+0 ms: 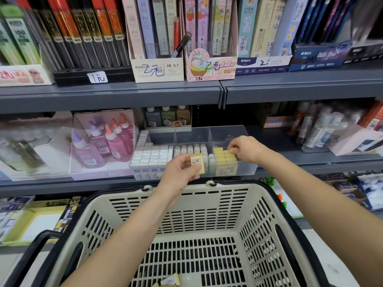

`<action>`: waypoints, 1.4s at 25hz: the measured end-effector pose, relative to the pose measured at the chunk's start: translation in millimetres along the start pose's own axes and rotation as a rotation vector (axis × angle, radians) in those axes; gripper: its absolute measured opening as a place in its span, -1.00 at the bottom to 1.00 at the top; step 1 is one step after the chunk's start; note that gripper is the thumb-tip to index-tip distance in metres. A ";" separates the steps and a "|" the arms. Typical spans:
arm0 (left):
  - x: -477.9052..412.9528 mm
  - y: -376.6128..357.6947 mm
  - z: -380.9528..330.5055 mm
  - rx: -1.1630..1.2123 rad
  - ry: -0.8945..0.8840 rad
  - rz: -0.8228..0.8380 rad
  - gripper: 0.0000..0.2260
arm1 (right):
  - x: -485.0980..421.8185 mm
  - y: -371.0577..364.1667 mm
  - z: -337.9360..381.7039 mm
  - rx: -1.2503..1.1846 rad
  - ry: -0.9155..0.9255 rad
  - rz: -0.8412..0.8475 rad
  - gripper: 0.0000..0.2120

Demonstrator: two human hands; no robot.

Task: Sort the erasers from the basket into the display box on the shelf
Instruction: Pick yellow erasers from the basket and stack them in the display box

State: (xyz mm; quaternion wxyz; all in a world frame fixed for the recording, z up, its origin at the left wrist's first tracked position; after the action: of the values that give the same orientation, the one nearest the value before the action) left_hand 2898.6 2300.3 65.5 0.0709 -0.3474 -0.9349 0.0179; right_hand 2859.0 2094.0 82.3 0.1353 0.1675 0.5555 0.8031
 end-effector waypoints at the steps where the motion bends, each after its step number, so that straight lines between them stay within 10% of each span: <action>1: -0.1 -1.3 0.1 -0.001 0.000 0.001 -0.77 | 0.0 -1.7 0.9 0.039 0.007 0.024 -0.77; 8: -4.1 -11.7 0.0 -0.041 -0.012 0.016 -0.80 | 37.4 28.9 35.3 -0.129 0.158 -0.240 -0.77; 12: -8.1 -27.8 -0.5 -0.091 -0.019 0.062 -0.81 | 67.0 21.4 65.8 -0.283 0.295 -0.095 -0.87; 18: 0.6 -10.0 0.3 -0.137 -0.040 -0.020 -0.84 | 52.0 46.6 14.4 -0.358 0.098 -0.212 -0.91; 35: 38.2 37.6 18.9 -0.136 0.015 -0.082 -0.87 | 3.1 -1.5 3.6 0.051 -0.036 -0.044 -0.79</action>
State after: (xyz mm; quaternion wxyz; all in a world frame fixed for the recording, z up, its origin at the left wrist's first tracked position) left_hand 2891.6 2354.0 48.2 0.0545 -0.3127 -0.9469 -0.0512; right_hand 2857.8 2098.7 82.4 0.1585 0.1734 0.5770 0.7823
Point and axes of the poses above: each hand's wrist, its own x-axis away from the middle knuckle, its own y-axis out of the back of the hand, z = x × y, the point moved 7 cm from there along -x, towards the middle knuckle, and after that the axes turned 2 degrees about z, right-handed, at the moved point
